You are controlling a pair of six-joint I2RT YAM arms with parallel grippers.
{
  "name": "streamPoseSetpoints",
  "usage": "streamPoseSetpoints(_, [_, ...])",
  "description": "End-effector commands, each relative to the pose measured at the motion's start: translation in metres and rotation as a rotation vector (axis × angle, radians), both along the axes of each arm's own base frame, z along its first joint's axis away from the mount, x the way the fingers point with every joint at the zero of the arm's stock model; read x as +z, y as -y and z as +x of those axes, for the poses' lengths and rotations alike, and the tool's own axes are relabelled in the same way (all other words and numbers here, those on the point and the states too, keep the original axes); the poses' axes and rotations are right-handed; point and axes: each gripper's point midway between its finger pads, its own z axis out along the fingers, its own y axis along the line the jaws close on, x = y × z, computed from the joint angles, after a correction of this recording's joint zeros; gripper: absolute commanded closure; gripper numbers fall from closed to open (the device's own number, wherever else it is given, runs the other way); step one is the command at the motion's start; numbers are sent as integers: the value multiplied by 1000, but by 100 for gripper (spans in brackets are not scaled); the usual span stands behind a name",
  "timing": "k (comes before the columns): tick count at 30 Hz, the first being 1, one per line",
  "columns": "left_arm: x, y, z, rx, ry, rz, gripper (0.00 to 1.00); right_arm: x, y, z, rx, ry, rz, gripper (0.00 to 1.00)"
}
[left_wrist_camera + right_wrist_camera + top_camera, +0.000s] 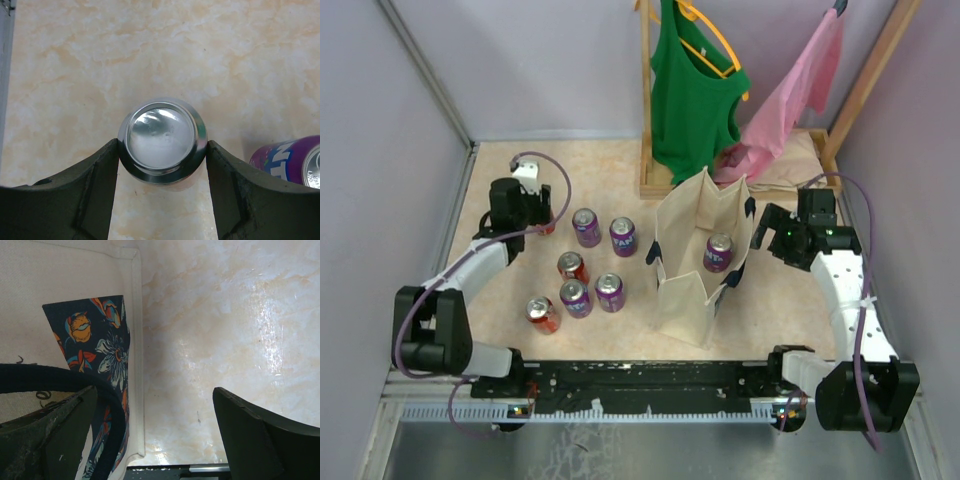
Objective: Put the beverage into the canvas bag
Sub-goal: Place the drink at the center of the board.
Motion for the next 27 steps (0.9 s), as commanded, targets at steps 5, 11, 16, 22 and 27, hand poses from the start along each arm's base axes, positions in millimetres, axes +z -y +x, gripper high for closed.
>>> streamPoseSetpoints(5, [10, 0, 11, 32, 92, -63, 100, 8, 2, 4, -12, 24, 1, 1])
streamPoseSetpoints(11, [-9, 2, -1, 30, 41, -84, 100, 5, 3, 5, -14, 9, 2, 1])
streamPoseSetpoints(16, [-21, 4, -13, 20, -5, -95, 95, 5, 2, 8, -15, 8, 6, 1])
streamPoseSetpoints(22, [-27, 14, -31, -38, -85, -114, 38, 3, 1, 14, -16, 8, 13, 1])
streamPoseSetpoints(27, [-20, 19, -37, -66, -94, -127, 14, 2, 1, 16, -15, 6, 14, 1])
